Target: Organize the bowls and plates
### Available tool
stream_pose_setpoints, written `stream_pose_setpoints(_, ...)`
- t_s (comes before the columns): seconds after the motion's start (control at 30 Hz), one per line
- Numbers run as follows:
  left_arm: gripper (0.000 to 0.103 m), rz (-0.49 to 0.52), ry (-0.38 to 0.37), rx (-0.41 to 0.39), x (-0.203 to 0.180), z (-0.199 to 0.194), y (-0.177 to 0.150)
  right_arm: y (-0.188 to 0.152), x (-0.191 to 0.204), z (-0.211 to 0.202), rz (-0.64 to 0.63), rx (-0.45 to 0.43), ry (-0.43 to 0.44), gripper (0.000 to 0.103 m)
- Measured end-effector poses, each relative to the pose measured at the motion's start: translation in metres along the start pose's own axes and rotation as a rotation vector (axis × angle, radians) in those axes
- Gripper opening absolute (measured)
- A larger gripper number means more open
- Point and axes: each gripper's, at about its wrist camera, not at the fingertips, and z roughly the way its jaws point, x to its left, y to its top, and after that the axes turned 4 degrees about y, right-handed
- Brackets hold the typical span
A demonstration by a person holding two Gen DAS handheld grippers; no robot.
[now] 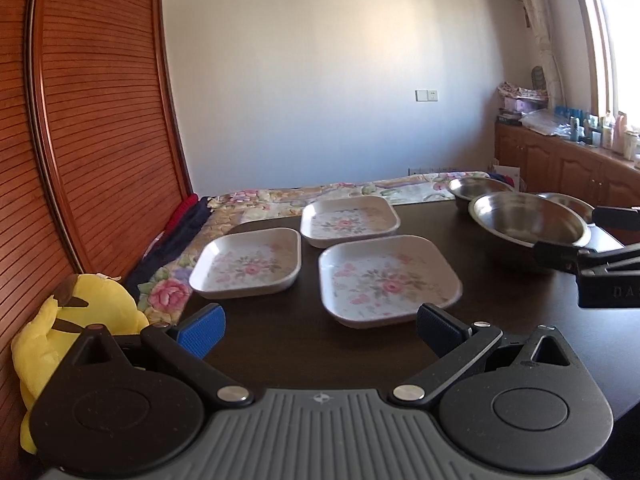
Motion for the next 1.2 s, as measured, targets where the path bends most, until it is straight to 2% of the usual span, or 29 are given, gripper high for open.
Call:
stream_pose_setpoints(0.2,0.103,0.003,0.042,0.003,0.017,0.024,0.004,0.004,0.010,0.023,0.008,0.048,0.088,0.103)
stream_pose_setpoints(0.37,0.102,-0.024,0.010,0.020,0.032,0.047,0.004,0.003,0.016,0.044,0.018,0.100,0.139,0.102)
stream_pose_setpoints(0.43,0.099,-0.026,-0.006,0.031,0.035,0.057,0.004,0.003,0.019,0.053,0.017,0.121,0.149,0.100)
stream_pose_setpoints(0.5,0.093,-0.029,-0.022,0.047,0.037,0.068,0.004,0.002,0.020,0.062,0.017,0.151,0.159,0.087)
stream_pose_setpoints(0.63,0.080,-0.021,-0.061,0.052,0.036,0.086,0.005,0.000,0.021,0.075,0.029,0.192,0.180,0.084)
stream_pose_setpoints(0.8,0.065,-0.027,-0.113,0.083,0.032,0.110,0.009,-0.001,0.017,0.089,0.046,0.230,0.170,0.074)
stream_pose_setpoints(0.93,0.061,-0.040,-0.158,0.109,0.029,0.127,0.011,-0.003,0.012,0.100,0.075,0.256,0.177,0.064)
stream_pose_setpoints(1.0,0.054,-0.039,-0.176,0.118,0.027,0.133,0.012,-0.004,0.013,0.103,0.074,0.265,0.172,0.060)
stream_pose_setpoints(1.2,0.044,-0.019,-0.197,0.147,0.019,0.152,0.012,-0.007,0.007,0.114,0.095,0.283,0.155,0.048)
